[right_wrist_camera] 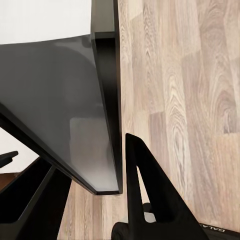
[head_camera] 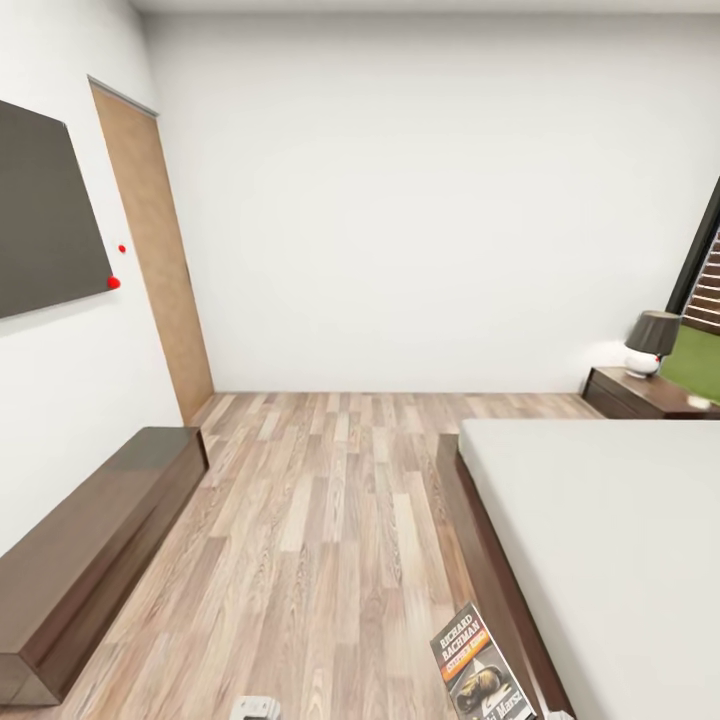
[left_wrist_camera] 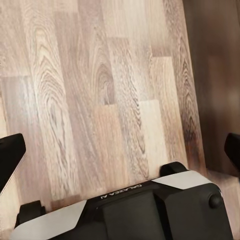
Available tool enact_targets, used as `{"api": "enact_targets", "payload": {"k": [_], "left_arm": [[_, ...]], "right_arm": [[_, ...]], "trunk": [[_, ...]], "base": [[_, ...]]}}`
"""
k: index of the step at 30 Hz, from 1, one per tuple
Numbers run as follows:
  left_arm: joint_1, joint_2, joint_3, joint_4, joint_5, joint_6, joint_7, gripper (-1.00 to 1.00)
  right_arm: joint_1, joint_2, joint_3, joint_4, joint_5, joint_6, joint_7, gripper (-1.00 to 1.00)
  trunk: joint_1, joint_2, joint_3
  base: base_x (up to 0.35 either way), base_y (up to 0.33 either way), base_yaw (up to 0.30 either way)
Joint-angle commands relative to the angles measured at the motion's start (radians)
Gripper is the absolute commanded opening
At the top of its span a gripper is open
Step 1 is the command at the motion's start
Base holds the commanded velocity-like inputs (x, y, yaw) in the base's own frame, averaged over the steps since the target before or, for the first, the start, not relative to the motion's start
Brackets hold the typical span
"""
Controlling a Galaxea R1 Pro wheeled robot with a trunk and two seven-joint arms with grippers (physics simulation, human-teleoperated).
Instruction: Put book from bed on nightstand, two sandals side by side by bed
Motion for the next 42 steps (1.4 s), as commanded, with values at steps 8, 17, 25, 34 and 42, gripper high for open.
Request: {"api": "enact_targets", "payload": {"k": [8,17,25,34,42], "left_arm": [[-0.001,0.0,-0.008,0.001,0.006,-0.002,-0.007,1.0],[-0.001,-0.001,-0.011,0.001,0.001,0.001,-0.067,1.0],[-0.001,0.0,-0.012,0.001,-0.001,0.002,-0.157,1.0],[-0.001,0.004,-0.012,0.001,-0.001,0.001,-0.156,1.0],[-0.001,0.01,-0.012,0.0,-0.002,0.001,-0.156,1.0]], "right_arm": [[-0.001,-0.001,0.004,-0.001,-0.012,0.006,0.003,-1.0],[-0.001,-0.001,0.004,-0.001,-0.012,0.006,0.003,-1.0],[-0.001,-0.001,0.004,-0.001,-0.012,0.006,0.003,-1.0],[-0.001,-0.001,0.004,-0.001,-0.012,0.006,0.004,-1.0],[-0.001,-0.001,0.004,-0.001,-0.012,0.006,0.004,-1.0]], "trunk": [[0.001,-0.002,-0.002],[0.001,-0.002,-0.002],[0.001,-0.002,-0.002],[0.001,-0.002,-0.002],[0.001,-0.002,-0.002]], "base": [[0.331,0.0,0.0],[0.331,0.0,0.0],[0.331,0.0,0.0],[0.331,0.0,0.0],[0.331,0.0,0.0]]}}
